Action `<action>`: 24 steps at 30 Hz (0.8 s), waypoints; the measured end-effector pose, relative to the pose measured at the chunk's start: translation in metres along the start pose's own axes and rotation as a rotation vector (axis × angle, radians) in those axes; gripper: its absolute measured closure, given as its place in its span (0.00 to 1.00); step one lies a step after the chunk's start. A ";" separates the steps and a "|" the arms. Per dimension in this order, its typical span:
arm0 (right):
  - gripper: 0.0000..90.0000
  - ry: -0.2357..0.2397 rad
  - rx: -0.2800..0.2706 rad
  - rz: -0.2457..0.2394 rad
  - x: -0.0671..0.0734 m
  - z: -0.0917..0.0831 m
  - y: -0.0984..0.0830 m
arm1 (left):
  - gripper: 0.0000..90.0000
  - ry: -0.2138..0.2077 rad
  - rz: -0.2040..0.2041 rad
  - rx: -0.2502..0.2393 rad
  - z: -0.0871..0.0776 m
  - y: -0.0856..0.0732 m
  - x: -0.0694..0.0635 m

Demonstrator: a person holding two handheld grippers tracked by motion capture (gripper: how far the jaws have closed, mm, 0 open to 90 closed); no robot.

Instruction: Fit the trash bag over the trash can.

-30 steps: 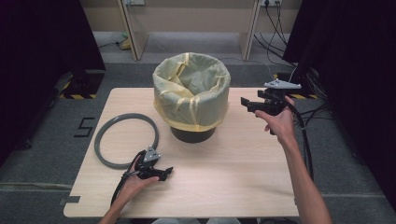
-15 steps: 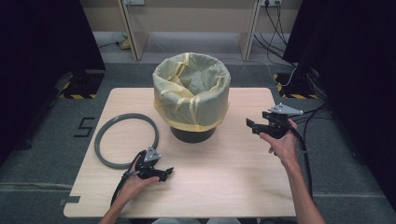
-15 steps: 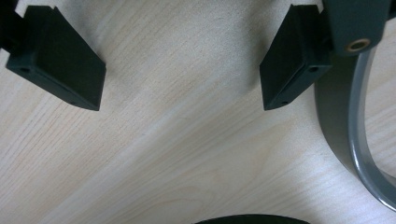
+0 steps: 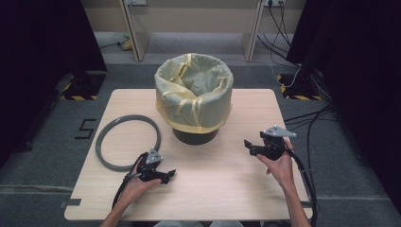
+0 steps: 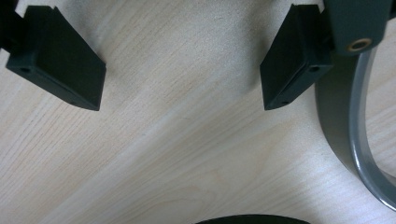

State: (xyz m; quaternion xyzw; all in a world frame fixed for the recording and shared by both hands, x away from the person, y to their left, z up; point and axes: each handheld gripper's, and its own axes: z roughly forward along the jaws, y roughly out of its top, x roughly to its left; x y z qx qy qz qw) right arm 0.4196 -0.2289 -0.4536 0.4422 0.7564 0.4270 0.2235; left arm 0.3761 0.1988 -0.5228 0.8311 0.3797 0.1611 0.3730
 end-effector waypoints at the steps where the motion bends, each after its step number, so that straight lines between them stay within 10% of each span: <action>1: 0.26 0.007 -0.002 0.004 0.001 0.001 -0.003 | 0.15 0.000 0.000 0.000 0.000 0.000 0.000; 24: 0.24 0.030 0.100 -0.033 0.020 0.003 -0.054 | 0.15 0.000 0.000 0.000 0.000 0.000 0.000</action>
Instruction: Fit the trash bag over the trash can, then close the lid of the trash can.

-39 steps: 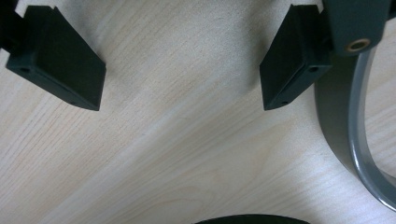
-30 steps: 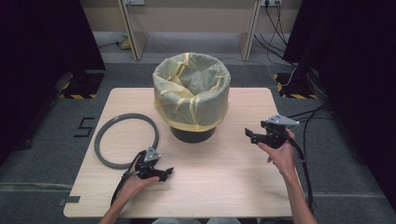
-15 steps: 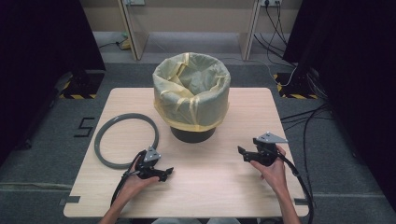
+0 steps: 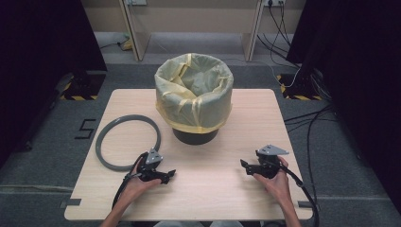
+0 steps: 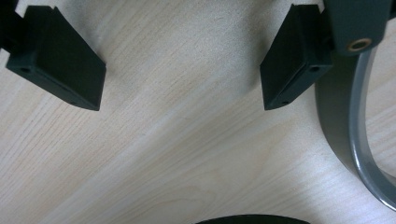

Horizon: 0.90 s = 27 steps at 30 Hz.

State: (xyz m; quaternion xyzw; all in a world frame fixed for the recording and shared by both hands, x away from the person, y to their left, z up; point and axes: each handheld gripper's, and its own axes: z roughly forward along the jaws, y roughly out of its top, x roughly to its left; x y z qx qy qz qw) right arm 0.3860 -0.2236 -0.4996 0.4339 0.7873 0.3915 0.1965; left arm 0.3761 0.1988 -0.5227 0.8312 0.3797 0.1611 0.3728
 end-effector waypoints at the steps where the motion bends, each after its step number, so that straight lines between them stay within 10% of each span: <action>1: 0.24 -0.002 0.002 -0.007 0.001 0.000 -0.001 | 0.15 0.000 0.000 0.000 0.000 0.000 0.000; 27: 0.22 -0.025 0.087 -0.048 0.012 0.005 -0.017 | 0.15 -0.001 0.000 0.001 0.000 0.000 0.000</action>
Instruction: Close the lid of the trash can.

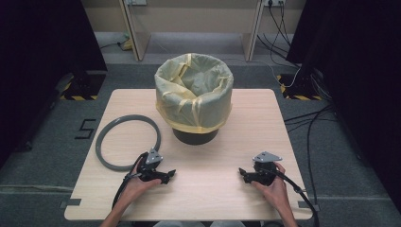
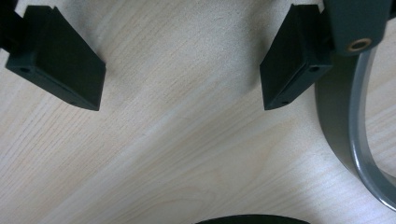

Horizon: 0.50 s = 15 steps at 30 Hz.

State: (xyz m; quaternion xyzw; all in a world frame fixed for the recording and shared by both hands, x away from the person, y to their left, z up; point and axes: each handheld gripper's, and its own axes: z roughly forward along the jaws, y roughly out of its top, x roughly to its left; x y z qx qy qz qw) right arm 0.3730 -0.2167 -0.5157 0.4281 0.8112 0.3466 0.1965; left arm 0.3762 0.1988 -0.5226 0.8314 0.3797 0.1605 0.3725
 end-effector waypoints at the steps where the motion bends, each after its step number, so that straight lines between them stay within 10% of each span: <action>1: 0.22 -0.003 0.001 0.004 0.000 -0.001 -0.001 | 0.15 0.000 0.000 0.000 0.000 0.000 0.000; 15: 0.20 -0.003 0.008 0.027 0.001 -0.010 -0.010 | 0.17 0.017 -0.020 -0.047 -0.018 0.002 0.012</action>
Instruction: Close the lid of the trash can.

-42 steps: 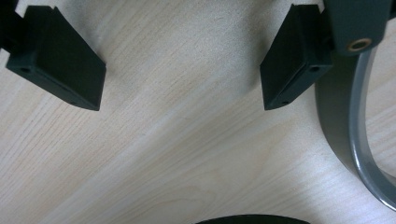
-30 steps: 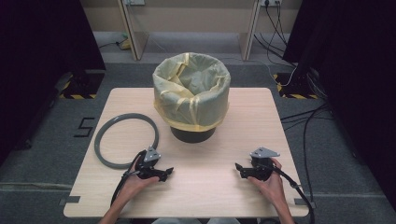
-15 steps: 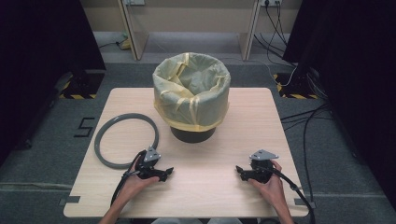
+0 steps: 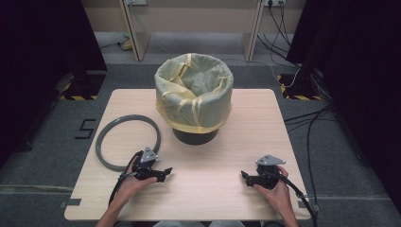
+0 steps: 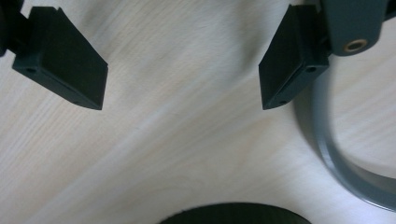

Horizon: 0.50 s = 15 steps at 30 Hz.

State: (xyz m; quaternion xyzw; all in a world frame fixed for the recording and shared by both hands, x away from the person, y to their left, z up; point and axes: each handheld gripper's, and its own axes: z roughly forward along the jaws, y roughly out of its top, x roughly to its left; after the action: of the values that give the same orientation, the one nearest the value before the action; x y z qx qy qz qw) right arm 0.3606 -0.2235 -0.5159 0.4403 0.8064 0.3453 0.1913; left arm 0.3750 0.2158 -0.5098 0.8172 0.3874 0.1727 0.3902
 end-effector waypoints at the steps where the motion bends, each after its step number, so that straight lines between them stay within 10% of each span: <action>1: 0.20 -0.001 -0.001 0.002 0.001 -0.001 -0.001 | 0.17 0.008 -0.010 -0.001 -0.003 0.000 0.004; 15: 0.19 -0.007 0.002 0.010 0.004 -0.015 -0.014 | 0.20 0.095 -0.052 0.060 -0.030 -0.010 0.051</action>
State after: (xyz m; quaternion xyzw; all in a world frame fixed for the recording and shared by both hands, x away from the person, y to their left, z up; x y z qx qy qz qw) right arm 0.3406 -0.2310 -0.5160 0.4456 0.8038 0.3441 0.1920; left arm 0.3848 0.2742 -0.4991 0.8093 0.4313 0.1893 0.3509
